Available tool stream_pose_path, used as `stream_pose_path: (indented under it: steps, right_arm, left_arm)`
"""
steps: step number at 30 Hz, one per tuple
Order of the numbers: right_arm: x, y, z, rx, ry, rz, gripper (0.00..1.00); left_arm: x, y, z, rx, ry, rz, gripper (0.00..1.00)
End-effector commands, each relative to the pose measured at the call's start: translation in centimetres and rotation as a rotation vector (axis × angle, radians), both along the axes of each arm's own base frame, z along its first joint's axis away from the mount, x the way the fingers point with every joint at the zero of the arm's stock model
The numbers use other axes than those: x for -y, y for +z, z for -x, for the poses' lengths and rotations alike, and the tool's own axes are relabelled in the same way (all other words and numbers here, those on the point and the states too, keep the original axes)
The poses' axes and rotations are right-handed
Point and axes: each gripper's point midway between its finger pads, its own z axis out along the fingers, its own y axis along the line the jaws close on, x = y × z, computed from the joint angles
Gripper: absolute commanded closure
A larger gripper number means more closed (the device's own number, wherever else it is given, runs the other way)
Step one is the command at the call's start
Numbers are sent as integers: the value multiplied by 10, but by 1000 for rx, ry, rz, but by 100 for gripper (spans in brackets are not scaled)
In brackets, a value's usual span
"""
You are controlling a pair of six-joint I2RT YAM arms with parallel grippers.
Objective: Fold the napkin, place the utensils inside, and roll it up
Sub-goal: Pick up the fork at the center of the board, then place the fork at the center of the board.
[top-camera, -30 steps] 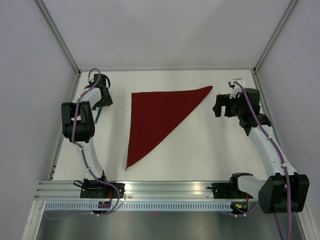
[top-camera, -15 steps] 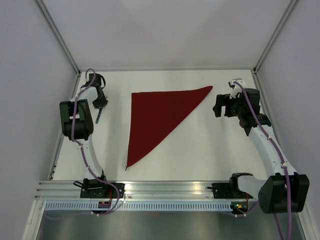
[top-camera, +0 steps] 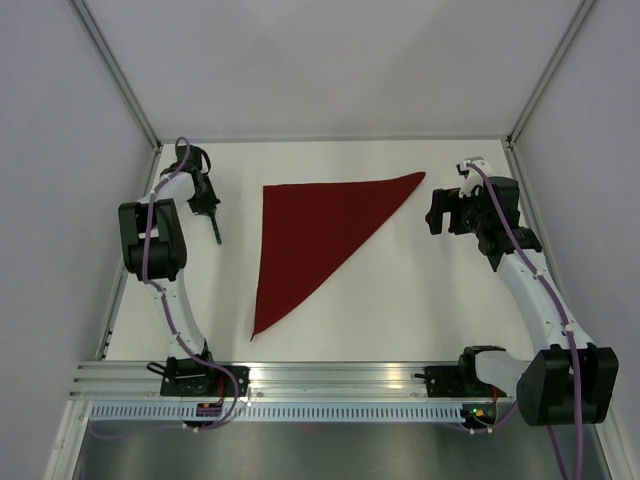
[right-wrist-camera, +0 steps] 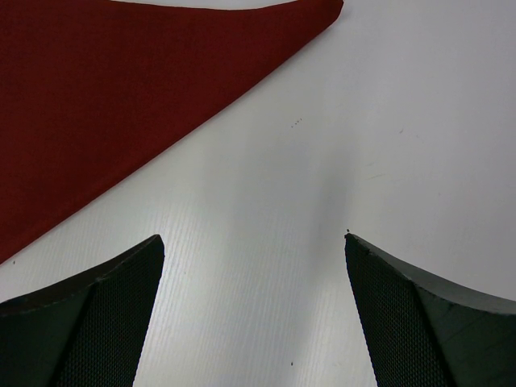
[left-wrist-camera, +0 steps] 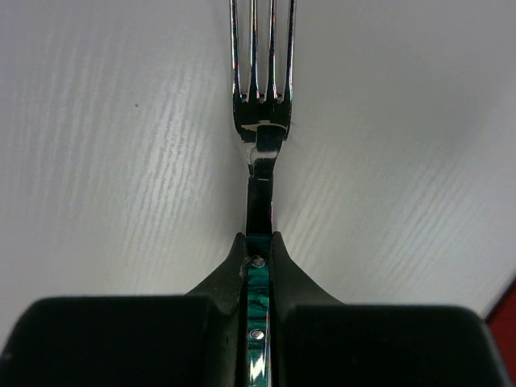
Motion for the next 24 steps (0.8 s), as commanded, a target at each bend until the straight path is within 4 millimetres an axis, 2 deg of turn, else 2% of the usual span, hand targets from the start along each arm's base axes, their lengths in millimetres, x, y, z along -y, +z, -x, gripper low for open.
stream_pose_path:
  steps: [1, 2, 6, 9, 10, 12, 13, 15, 16, 18, 19, 21, 22, 24]
  right_arm:
    - [1, 3, -2, 6, -4, 1, 2]
    - [0, 3, -2, 7, -2, 2, 2]
    - [0, 2, -2, 2, -2, -1, 2]
    - [-1, -1, -2, -6, 1, -2, 2]
    - [0, 0, -3, -4, 0, -1, 2]
    - [0, 0, -3, -4, 0, -1, 2]
    - [0, 0, -4, -1, 0, -1, 2]
    - [0, 1, -4, 3, -3, 0, 2]
    - [0, 2, -4, 3, -3, 1, 2]
    - [2, 2, -4, 8, -8, 3, 2]
    - [2, 2, -3, 7, -9, 4, 2]
    - [2, 2, -4, 8, -12, 6, 2]
    - [3, 1, -4, 7, -15, 7, 2]
    - [3, 1, -4, 8, -17, 10, 2]
  left_arm:
    - [22, 69, -19, 150, -142, 60, 98]
    - [30, 91, -22, 206, -178, 76, 98]
    - [64, 140, -29, 332, -343, 94, 98]
    - [96, 166, -27, 390, -469, 99, 98]
    - [121, 172, -24, 403, -548, 107, 98]
    - [152, 176, -13, 395, -651, 150, 98]
    - [178, 176, -6, 393, -759, 118, 98]
    - [203, 167, 8, 350, -851, 104, 98]
    - [228, 161, 19, 330, -927, 103, 98]
    - [252, 154, 32, 307, -991, 121, 98]
    - [271, 144, 43, 283, -1045, 127, 98]
    - [288, 134, 53, 256, -1089, 135, 98]
    - [302, 129, 62, 243, -1131, 143, 98]
    - [315, 117, 69, 218, -1164, 151, 98]
